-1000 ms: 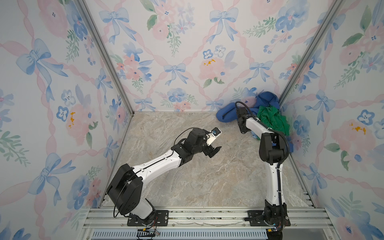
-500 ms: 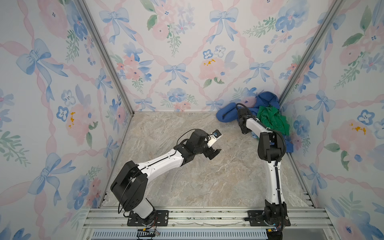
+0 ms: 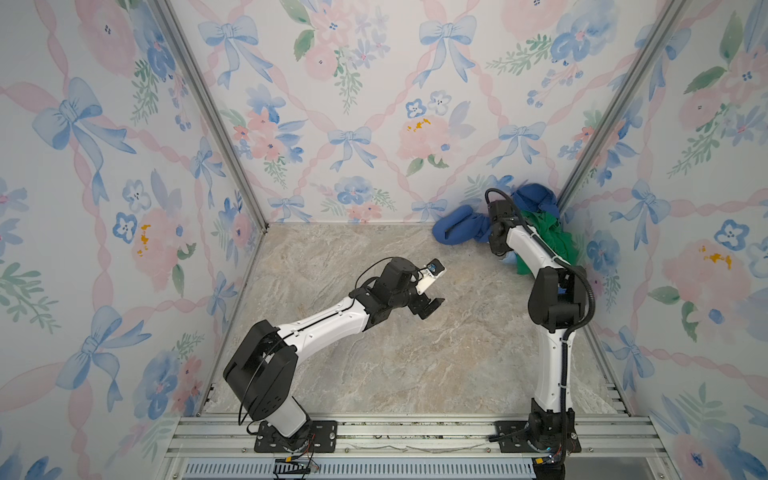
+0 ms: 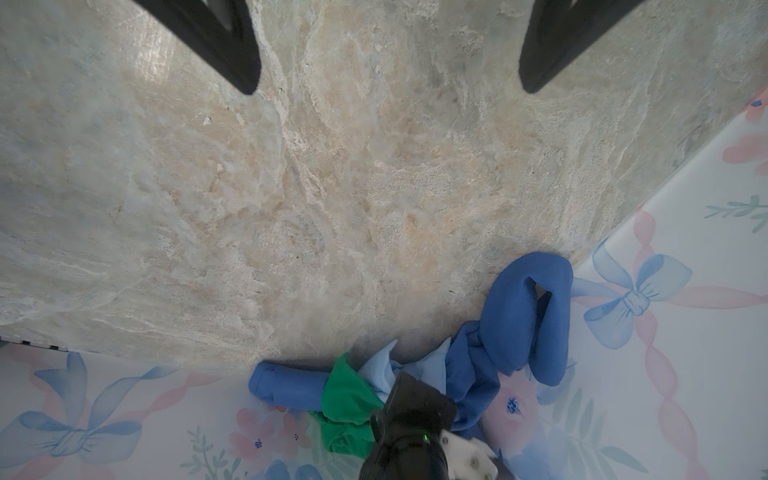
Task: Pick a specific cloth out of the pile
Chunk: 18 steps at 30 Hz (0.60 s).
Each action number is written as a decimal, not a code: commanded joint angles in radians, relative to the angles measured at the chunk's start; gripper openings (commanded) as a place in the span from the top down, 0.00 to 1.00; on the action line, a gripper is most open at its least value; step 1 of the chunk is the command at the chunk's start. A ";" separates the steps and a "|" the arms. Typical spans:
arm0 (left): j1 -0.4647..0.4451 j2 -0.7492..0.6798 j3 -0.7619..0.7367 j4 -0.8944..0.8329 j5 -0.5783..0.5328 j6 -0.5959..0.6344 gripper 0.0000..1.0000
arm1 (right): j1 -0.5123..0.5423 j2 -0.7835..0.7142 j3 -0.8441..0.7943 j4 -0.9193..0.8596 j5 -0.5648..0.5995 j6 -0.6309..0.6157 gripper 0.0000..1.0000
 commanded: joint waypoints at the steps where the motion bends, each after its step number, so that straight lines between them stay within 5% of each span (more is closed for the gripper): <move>1: -0.008 -0.030 0.021 -0.018 0.008 -0.012 0.02 | -0.002 -0.142 0.249 -0.056 -0.071 0.015 1.00; 4: -0.008 -0.046 0.021 -0.017 0.004 -0.014 0.02 | 0.041 -0.125 0.525 -0.034 -0.023 -0.084 1.00; 8: -0.008 -0.062 0.020 -0.017 -0.011 -0.009 0.02 | 0.178 -0.294 0.403 0.375 -0.009 -0.233 1.00; 11: -0.004 -0.081 0.017 -0.016 -0.026 -0.008 0.02 | 0.311 -0.295 0.500 0.437 -0.019 -0.302 1.00; 18: 0.032 -0.167 -0.010 0.020 -0.089 -0.012 0.02 | 0.448 -0.406 0.342 0.560 -0.228 -0.086 1.00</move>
